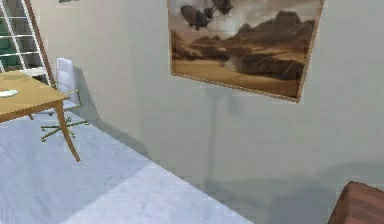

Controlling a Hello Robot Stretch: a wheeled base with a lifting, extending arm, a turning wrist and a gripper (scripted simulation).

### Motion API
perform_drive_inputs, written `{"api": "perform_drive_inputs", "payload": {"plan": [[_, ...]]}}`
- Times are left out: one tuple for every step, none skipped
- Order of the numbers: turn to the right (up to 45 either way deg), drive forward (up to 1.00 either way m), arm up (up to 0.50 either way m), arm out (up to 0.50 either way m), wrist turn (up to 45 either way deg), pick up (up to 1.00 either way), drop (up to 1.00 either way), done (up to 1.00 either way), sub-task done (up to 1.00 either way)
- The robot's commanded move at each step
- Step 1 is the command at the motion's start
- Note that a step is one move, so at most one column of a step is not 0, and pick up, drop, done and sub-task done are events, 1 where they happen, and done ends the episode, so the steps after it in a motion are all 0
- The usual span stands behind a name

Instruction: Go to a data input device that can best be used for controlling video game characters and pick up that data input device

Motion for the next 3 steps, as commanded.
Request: {"api": "perform_drive_inputs", "payload": {"plan": [[0.0, 0.0, 0.0, 0.0, 0.0, 1.0, 0.0, 0.0, 0.0], [0.0, 0.0, 0.1, 0.0, 0.0, 0.0, 0.0, 0.0, 0.0], [0.0, 0.0, 0.0, 0.0, 0.0, 0.0, 0.0, 1.0, 0.0]]}}
